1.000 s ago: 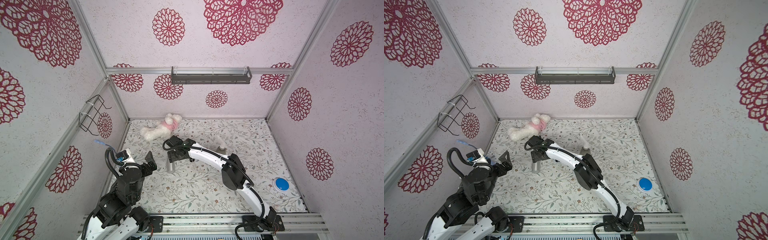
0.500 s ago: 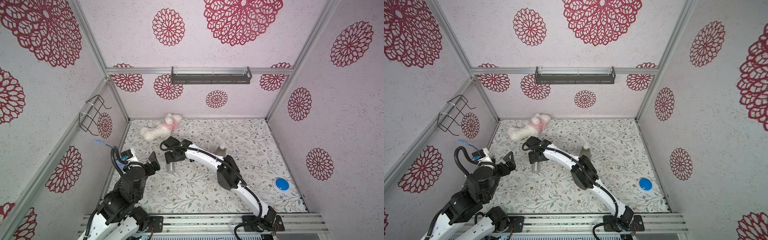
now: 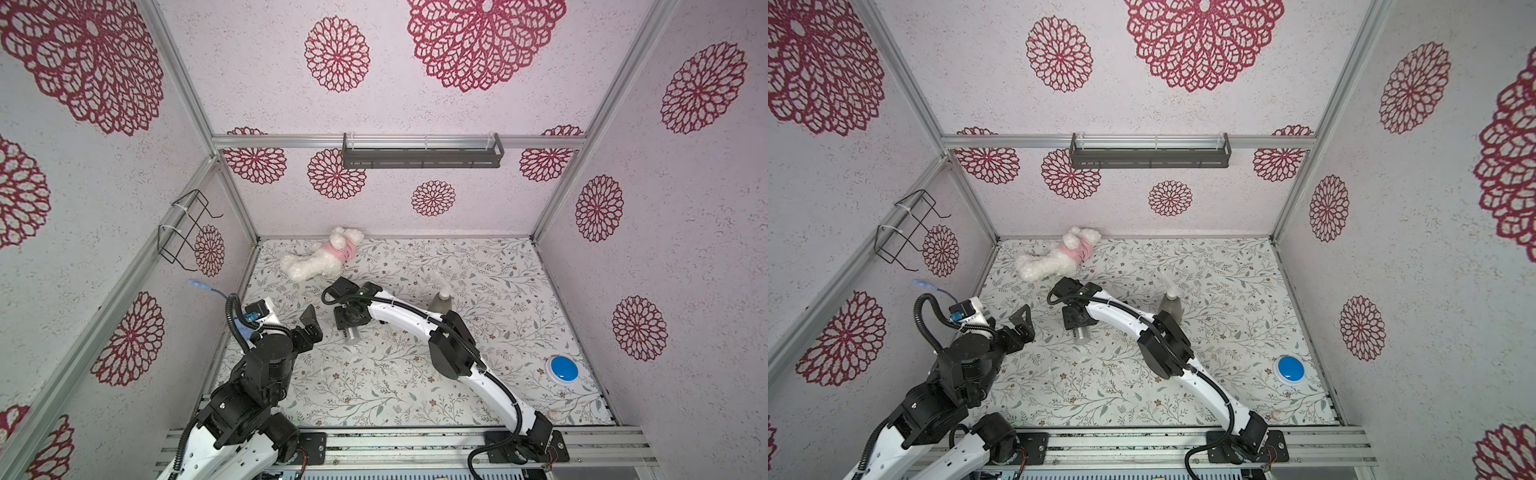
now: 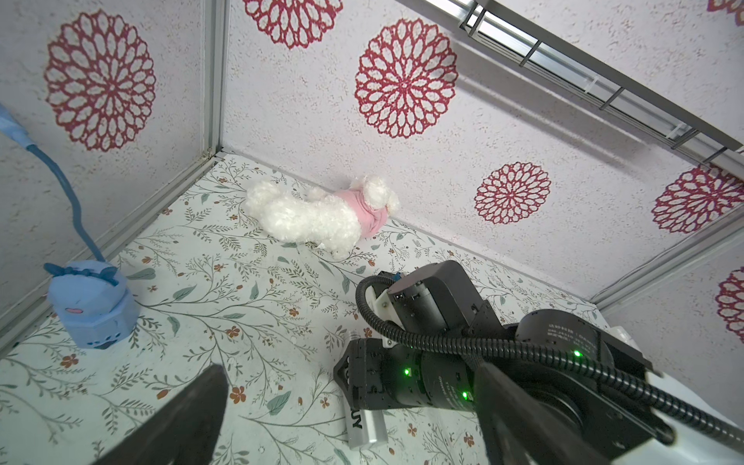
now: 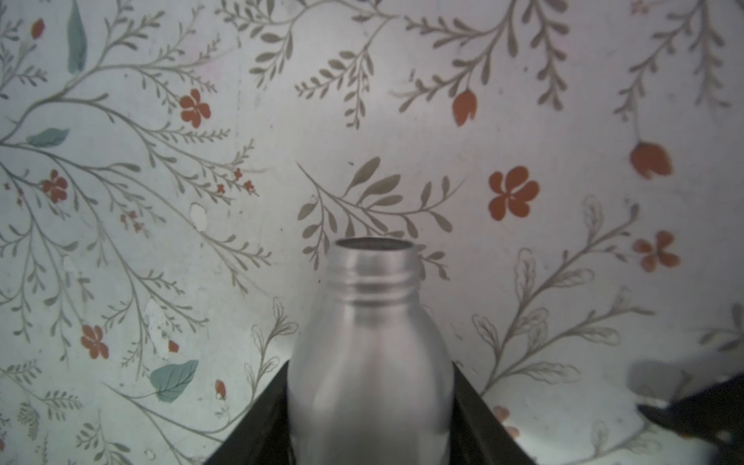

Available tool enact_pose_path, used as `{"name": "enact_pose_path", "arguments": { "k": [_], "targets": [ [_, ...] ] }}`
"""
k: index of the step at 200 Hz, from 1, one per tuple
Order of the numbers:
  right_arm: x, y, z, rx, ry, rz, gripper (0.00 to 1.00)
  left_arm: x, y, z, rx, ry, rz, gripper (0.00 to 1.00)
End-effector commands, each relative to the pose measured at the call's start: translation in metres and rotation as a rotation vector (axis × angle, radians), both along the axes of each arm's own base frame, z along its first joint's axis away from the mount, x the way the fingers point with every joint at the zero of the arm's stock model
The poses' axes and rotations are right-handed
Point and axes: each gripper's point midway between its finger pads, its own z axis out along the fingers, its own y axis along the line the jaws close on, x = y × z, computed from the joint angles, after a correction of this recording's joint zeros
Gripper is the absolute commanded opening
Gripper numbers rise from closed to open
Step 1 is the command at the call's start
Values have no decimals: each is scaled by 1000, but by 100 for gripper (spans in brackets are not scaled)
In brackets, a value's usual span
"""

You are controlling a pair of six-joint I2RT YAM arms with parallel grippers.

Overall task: Attach spray nozzles to spray bottles
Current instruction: Pick up the spray bottle from the center of the board.

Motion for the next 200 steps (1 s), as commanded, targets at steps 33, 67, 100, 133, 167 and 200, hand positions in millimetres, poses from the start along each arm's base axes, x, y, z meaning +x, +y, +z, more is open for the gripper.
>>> {"name": "enact_pose_path", "arguments": {
  "k": [33,67,100,133,167,200],
  "targets": [
    [21,-3,50,106,-127,-17,44,5,-9,-7,-29,0,-26,97],
    [21,-7,105,275,-249,-10,44,6,-18,-7,-59,-37,-76,97],
    [17,-27,165,490,-391,-35,44,8,-49,-5,-101,-118,-247,97],
    [2,-63,238,658,-553,-35,44,5,-94,-1,-172,-204,-476,98],
    [-28,-102,304,793,-672,-12,44,3,-137,-1,-188,-264,-692,97],
    [-51,-123,328,880,-697,11,44,14,-167,-5,-233,-242,-848,99]
  ]
}}
